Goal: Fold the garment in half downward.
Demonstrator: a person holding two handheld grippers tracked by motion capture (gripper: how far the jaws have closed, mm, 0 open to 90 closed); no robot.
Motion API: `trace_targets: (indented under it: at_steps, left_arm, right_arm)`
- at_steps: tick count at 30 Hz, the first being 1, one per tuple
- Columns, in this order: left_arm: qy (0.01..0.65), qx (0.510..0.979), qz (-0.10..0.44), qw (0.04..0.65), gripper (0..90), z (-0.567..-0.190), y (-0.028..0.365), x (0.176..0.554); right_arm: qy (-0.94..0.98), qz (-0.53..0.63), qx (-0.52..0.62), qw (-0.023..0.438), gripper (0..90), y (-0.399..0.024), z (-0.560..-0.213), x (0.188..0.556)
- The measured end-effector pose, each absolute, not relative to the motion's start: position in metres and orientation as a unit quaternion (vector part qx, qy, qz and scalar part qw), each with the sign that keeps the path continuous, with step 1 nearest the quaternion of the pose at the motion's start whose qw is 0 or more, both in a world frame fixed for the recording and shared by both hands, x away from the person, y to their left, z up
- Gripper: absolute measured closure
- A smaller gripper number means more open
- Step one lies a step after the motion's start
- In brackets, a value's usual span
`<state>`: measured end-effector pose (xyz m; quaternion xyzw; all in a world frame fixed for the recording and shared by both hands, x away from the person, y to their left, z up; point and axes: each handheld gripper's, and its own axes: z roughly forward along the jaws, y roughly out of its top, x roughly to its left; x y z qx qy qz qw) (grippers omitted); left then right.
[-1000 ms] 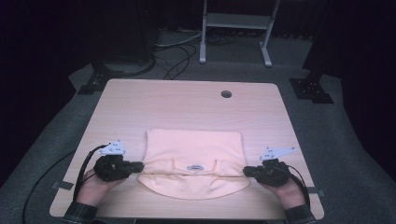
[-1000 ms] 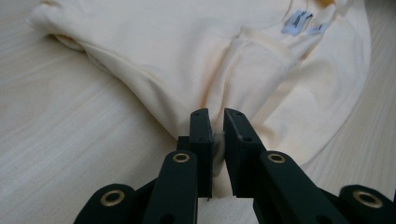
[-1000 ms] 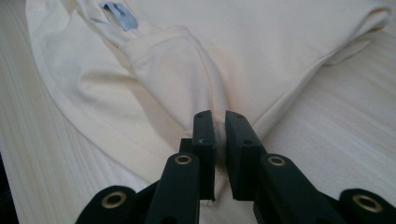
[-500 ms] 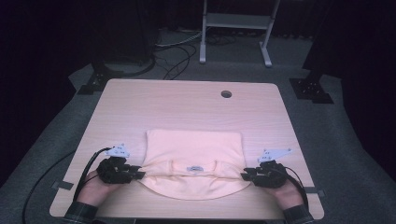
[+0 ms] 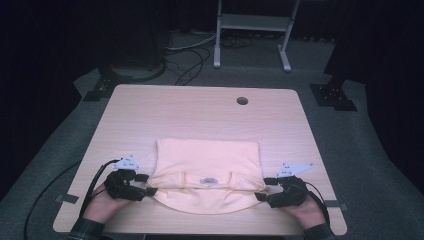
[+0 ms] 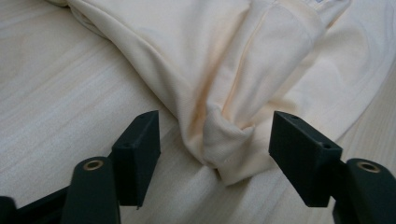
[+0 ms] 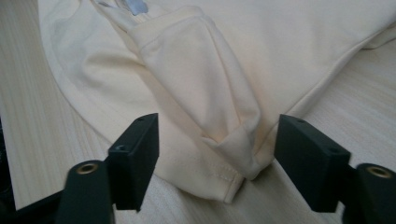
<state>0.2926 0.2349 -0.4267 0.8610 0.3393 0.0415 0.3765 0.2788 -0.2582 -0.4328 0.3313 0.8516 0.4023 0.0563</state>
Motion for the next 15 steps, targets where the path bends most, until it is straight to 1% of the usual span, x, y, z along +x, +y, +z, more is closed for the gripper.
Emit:
trace_targets:
  at_steps: [3, 5, 6, 7, 8, 10, 15]
  left_arm:
    - [0.339, 0.861, 0.047, 0.376, 26.4, -0.4282, 0.2337, 0.2926]
    - [0.339, 0.862, 0.058, 0.373, 19.3, -0.4286, 0.2321, 0.2918]
    - [0.345, 0.860, 0.071, 0.368, 12.5, -0.4288, 0.2308, 0.2916]
    - [0.347, 0.861, 0.071, 0.366, 4.9, -0.4290, 0.2303, 0.2921]
    - [0.345, 0.861, 0.071, 0.368, 3.7, -0.4290, 0.2302, 0.2921]
    - [0.344, 0.860, 0.075, 0.370, 0.2, -0.4284, 0.2300, 0.2921]
    - [0.340, 0.857, 0.081, 0.378, 0.0, -0.4271, 0.2312, 0.2922]
  right_arm:
    - [0.851, 0.396, 0.339, 0.062, 16.5, -0.2569, -0.4351, 0.2799]
    - [0.852, 0.388, 0.345, 0.072, 10.1, -0.2555, -0.4351, 0.2799]
    - [0.851, 0.387, 0.346, 0.073, 6.6, -0.2552, -0.4349, 0.2800]
    - [0.850, 0.386, 0.350, 0.078, 1.4, -0.2546, -0.4351, 0.2800]
    - [0.849, 0.382, 0.355, 0.084, 0.0, -0.2540, -0.4353, 0.2804]
    - [0.848, 0.382, 0.355, 0.090, 0.0, -0.2545, -0.4356, 0.2808]
    - [0.843, 0.391, 0.359, 0.091, 0.0, -0.2554, -0.4352, 0.2815]
